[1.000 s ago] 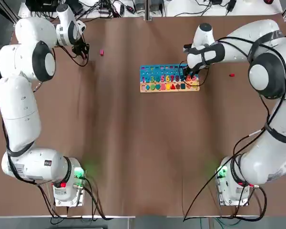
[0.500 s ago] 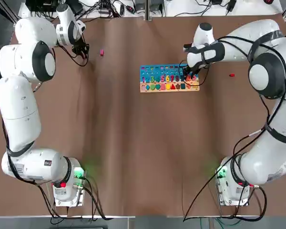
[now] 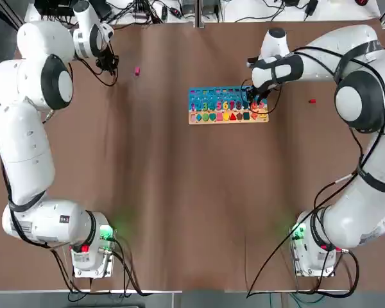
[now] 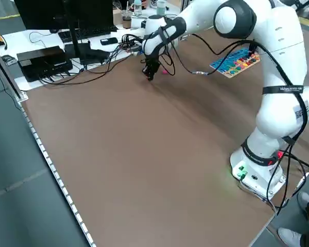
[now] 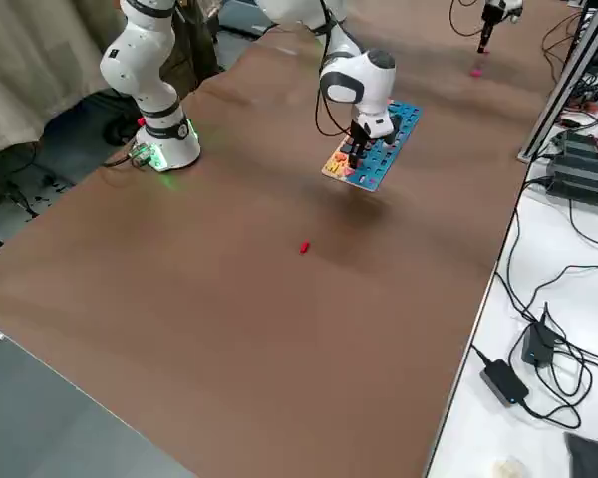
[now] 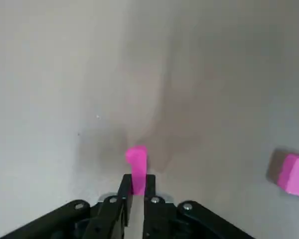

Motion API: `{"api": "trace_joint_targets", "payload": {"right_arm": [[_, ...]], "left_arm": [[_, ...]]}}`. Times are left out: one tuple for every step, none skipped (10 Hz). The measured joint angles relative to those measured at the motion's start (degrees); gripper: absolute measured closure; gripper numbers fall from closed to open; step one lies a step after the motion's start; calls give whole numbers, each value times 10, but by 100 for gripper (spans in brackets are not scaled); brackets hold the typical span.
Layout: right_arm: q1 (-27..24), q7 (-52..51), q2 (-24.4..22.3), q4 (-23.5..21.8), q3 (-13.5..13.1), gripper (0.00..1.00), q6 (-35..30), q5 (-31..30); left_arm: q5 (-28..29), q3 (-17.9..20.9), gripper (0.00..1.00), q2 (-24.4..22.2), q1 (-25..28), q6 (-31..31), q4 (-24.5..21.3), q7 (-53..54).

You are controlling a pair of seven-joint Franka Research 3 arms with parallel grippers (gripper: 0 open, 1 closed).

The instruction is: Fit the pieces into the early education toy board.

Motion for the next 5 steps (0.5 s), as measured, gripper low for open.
{"api": "trace_joint_targets", "payload": {"right_arm": [[-1, 0, -1, 3, 0, 49, -7, 0], [-3, 0, -5, 13, 0, 50, -28, 0], [-7, 0, -15, 26, 0, 49, -54, 0], [-15, 0, -33, 36, -1, 48, -76, 0], [-24, -1, -54, 38, -1, 46, -87, 0]], "left_arm": [[0, -1, 86, -22, 0, -1, -11, 0], [0, -4, 86, -50, -2, -2, -30, 0], [0, -9, 86, -77, -7, -3, -54, -5], [10, -22, 86, -103, -13, -3, -79, -25], [30, -46, 86, -127, -16, -3, -99, -60]]}}
